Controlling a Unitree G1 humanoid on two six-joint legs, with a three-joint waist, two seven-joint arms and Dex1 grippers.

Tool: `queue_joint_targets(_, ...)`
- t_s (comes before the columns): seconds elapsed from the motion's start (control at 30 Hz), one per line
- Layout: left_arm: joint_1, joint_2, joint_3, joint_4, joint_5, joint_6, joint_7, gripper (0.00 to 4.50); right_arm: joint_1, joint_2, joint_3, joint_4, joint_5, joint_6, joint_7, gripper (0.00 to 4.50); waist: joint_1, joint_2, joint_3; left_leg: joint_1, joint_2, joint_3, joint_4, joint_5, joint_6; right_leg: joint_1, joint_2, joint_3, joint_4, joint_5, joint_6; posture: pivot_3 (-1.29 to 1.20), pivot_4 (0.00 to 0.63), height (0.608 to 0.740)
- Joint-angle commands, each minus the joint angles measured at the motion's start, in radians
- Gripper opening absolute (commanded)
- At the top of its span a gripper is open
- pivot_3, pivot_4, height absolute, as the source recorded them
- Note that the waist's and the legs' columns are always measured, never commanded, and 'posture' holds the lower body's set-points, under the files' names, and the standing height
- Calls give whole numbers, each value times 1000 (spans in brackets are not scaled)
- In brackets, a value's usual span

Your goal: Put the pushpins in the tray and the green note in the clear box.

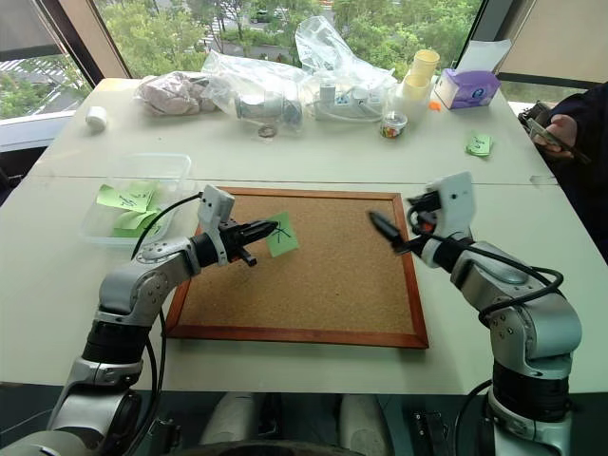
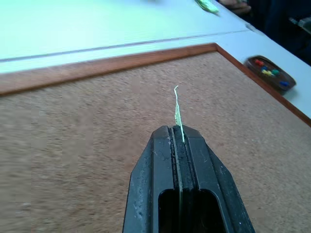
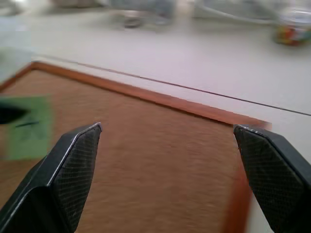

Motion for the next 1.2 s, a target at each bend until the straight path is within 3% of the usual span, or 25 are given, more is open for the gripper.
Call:
queue_joint_targets(0.03,-90,-16,95,-28,58,-98,151,0,-33,-64,45,-18,59,-19,116,4460,5,-1,1,0,0,0,1,0,1,1,0,0,0,0,0,0,150,740)
queue_joint_targets(0.23,-137,-11,236,32,195,-204,434,0,-113,-95,147,33,86,-49,228,4460,-1,-2,1,1,-1,-1,1,-1,2,2,-1,0,-1,0,0,0,150,740)
queue_joint_targets(0.53,-33,40,289,116,317,-231,582,0,-183,-129,271,137,-23,-169,317,4460,3,-3,1,1,-1,0,1,-1,2,2,-1,-1,0,0,0,0,150,740)
queue_joint_targets(0.63,-17,39,293,130,309,-202,576,990,-184,-129,282,145,-34,-185,327,4500,12,-3,1,1,-1,1,1,-1,2,2,-2,-1,0,0,0,0,150,740)
queue_joint_targets(0.87,7,50,277,91,276,-193,486,4470,-151,-161,264,137,-49,-204,355,4500,18,-4,1,1,-1,2,2,-1,2,2,-2,-1,0,0,0,0,150,740)
queue_joint_targets(1.2,-54,101,230,-4,117,-144,201,4470,-102,-210,187,131,-41,-204,344,4500,21,-4,1,1,-1,3,2,-1,2,3,-2,-2,0,0,0,0,150,740)
